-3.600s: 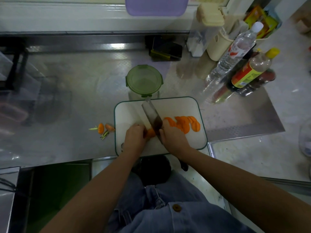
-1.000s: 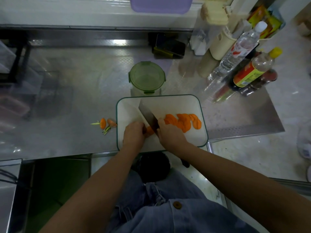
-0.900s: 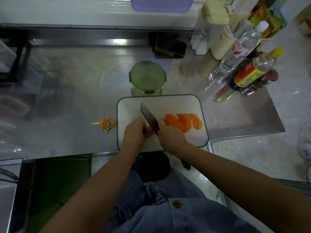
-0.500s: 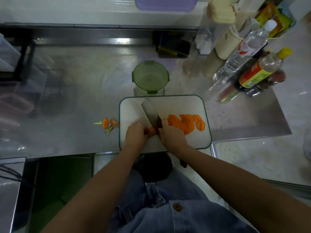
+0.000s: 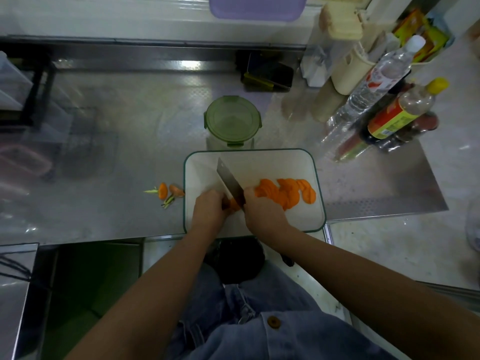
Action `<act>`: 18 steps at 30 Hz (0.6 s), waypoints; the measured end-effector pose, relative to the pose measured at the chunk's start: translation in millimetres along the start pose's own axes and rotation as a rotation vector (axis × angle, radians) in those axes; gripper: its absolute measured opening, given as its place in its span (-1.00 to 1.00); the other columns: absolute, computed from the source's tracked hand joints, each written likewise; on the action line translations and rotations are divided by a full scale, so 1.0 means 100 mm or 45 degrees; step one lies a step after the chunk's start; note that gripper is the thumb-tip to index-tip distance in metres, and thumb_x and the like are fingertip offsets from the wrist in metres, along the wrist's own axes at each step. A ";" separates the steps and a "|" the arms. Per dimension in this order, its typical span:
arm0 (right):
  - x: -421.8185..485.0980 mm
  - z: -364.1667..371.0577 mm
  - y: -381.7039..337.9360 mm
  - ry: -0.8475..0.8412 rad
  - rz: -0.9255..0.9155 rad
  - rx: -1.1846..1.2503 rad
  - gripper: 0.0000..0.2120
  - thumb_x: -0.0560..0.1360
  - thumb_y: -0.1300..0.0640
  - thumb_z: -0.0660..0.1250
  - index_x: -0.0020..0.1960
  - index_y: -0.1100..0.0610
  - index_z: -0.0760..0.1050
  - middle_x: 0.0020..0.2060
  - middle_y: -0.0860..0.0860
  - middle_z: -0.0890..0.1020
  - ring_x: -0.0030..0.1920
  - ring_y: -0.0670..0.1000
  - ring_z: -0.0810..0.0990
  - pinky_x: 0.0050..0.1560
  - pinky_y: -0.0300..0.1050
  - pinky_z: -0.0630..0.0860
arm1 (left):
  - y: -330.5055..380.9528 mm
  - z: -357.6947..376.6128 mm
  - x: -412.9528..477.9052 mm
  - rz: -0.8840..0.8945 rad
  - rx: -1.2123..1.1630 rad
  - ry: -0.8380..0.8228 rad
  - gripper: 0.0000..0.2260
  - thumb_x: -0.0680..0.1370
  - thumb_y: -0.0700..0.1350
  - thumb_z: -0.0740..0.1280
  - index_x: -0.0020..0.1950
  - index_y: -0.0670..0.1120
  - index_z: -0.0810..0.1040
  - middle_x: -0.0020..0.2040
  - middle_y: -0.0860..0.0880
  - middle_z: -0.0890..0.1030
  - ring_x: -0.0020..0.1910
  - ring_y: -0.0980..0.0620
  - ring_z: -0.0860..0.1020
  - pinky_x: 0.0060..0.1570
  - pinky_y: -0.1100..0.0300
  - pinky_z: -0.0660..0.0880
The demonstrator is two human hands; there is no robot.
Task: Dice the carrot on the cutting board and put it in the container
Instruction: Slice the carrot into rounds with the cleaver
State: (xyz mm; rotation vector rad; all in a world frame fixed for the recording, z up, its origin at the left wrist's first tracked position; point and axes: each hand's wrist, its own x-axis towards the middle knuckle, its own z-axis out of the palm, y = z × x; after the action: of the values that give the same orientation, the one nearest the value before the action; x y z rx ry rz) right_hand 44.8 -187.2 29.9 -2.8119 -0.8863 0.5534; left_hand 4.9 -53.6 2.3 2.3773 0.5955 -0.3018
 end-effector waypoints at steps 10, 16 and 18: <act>0.01 0.20 0.08 0.109 0.110 0.228 -0.77 0.62 0.08 0.11 0.20 0.20 0.32 -0.23 0.13 0.60 -0.31 0.13 0.57 -0.41 0.01 0.46 | -0.04 0.02 -0.03 0.031 -0.045 -0.009 -0.79 0.46 -0.02 0.44 -0.25 -0.15 0.64 -0.25 -0.14 0.64 -0.25 -0.10 0.55 -0.27 0.18 0.31; -0.02 0.03 0.08 0.136 -0.004 0.162 -0.75 0.63 0.07 0.09 0.21 0.20 0.33 -0.20 0.14 0.60 -0.27 0.16 0.57 -0.49 -0.12 0.18 | -0.05 0.00 -0.09 -0.009 -0.033 0.038 -0.82 0.45 -0.06 0.45 -0.19 -0.14 0.53 -0.15 -0.16 0.61 -0.13 -0.13 0.55 -0.18 0.13 0.35; -0.03 0.00 0.06 0.097 -0.026 0.112 -0.77 0.63 0.08 0.09 0.20 0.19 0.32 -0.19 0.14 0.60 -0.26 0.16 0.57 -0.48 -0.11 0.17 | -0.04 0.00 -0.10 -0.020 -0.034 0.035 -0.83 0.45 -0.08 0.44 -0.20 -0.12 0.49 -0.16 -0.15 0.61 -0.14 -0.12 0.54 -0.21 0.15 0.32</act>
State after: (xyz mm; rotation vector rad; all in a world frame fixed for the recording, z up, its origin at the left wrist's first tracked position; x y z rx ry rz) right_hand 45.7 -193.7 29.0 -2.7221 -0.8536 0.4670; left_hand -6.2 -54.4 3.7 2.3552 0.6279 -0.2668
